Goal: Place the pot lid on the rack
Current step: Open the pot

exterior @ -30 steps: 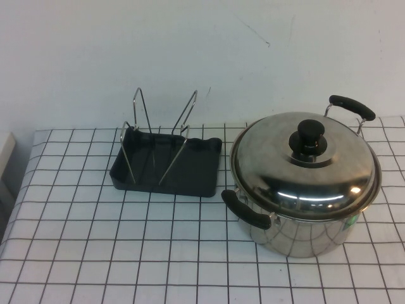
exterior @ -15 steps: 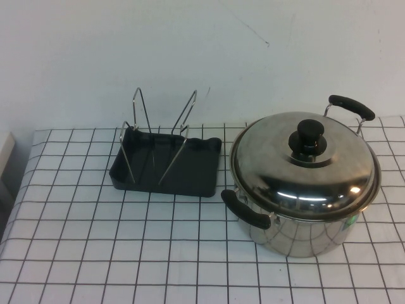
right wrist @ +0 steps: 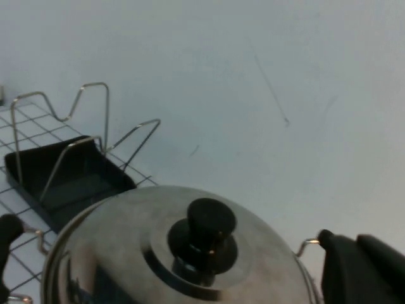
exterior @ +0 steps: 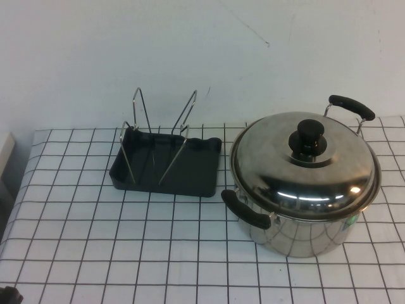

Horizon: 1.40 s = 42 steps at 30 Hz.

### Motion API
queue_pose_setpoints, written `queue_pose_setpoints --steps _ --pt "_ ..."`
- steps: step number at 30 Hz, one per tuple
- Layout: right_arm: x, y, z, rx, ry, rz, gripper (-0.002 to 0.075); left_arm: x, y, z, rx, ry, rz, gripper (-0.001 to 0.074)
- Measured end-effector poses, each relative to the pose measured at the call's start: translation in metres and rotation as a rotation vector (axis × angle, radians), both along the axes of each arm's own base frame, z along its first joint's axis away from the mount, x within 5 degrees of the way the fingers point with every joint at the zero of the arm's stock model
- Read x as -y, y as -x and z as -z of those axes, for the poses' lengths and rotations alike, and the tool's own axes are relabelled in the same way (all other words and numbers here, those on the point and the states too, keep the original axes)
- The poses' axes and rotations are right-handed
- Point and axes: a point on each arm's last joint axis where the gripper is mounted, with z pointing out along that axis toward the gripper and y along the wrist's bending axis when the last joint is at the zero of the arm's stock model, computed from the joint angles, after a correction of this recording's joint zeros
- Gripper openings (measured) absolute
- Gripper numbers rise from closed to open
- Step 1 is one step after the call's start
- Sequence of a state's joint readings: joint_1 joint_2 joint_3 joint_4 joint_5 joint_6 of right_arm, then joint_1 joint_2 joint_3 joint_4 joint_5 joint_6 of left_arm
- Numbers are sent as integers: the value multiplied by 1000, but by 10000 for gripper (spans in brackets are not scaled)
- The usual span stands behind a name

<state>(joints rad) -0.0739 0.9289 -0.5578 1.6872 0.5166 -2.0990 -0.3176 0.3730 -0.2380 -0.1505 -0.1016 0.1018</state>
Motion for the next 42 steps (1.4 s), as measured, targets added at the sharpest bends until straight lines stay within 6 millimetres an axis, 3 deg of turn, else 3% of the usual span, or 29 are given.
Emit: queue_pose_setpoints --steps 8,13,16,20,22,23,28,35,42 --pt "-19 -32 -6 24 -33 -314 -1 0 0 1 8 1 2 -2" --pt "-24 -58 -15 -10 -15 -376 40 0 0 3 5 -2 2 -2" --pt "-33 -73 -14 -15 16 -417 195 0 0 3 3 -3 2 -2" --pt "-47 -95 -7 -9 14 -431 527 0 0 4 2 -3 2 -2" --pt "-51 -107 0 -18 17 -425 617 0 0 4 2 -3 2 -2" --pt "-54 -150 76 -248 -7 -393 692 0 0 4 -2 -4 2 -2" --pt "-54 -152 79 -255 -5 -387 665 0 0 4 0 -10 2 -2" --pt "-54 -153 79 -256 -3 -385 365 0 0 4 -1 -6 4 -2" --pt "-55 -152 79 -256 -2 -386 354 0 0 4 -29 81 6 -2"
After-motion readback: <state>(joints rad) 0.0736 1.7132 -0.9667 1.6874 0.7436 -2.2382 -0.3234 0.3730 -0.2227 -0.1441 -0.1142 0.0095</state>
